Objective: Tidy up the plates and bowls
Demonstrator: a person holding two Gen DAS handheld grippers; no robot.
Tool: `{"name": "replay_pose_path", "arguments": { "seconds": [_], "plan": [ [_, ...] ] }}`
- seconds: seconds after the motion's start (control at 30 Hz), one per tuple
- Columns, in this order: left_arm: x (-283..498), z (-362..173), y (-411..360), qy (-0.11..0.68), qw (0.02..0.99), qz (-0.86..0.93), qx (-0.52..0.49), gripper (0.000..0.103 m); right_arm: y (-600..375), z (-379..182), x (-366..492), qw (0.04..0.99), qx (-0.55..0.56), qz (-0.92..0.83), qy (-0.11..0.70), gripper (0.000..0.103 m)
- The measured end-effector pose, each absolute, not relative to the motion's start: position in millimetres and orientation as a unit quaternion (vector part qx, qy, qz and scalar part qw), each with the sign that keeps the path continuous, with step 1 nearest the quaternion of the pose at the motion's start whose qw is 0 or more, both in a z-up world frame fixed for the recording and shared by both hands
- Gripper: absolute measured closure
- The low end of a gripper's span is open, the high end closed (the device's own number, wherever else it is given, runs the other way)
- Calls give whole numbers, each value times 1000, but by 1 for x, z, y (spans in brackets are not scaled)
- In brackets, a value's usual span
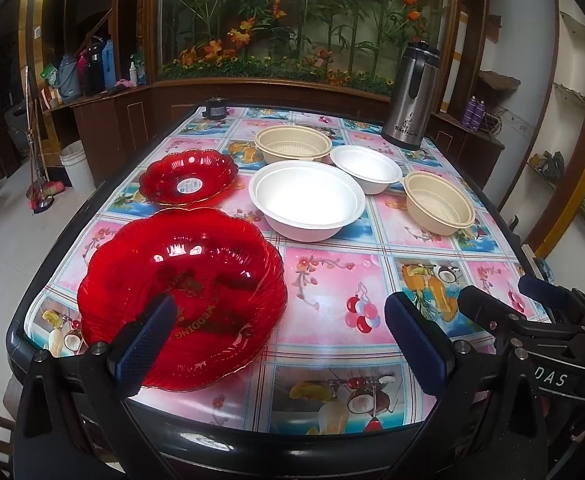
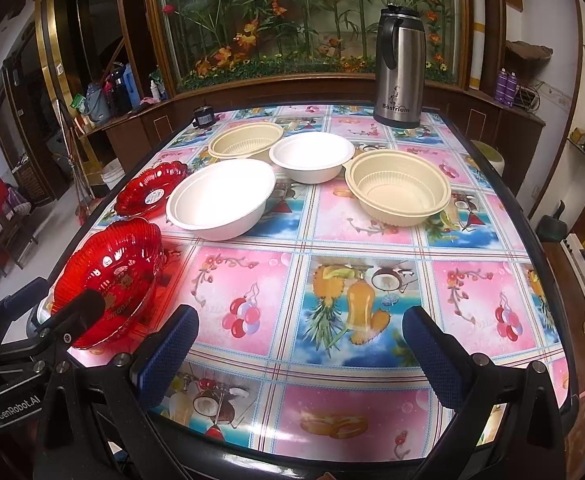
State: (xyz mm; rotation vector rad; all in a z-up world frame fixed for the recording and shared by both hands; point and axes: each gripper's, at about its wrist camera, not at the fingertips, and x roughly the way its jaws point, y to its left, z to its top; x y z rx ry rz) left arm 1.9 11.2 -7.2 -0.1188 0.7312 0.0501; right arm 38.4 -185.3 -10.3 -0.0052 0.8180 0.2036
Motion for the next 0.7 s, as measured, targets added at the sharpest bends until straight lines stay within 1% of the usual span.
{"name": "replay_pose_path", "arguments": {
  "seconds": [0.7],
  "plan": [
    [1, -8, 8, 360, 931, 21, -60, 0, -185, -12, 38, 913, -2, 97, 397, 0]
  ]
}}
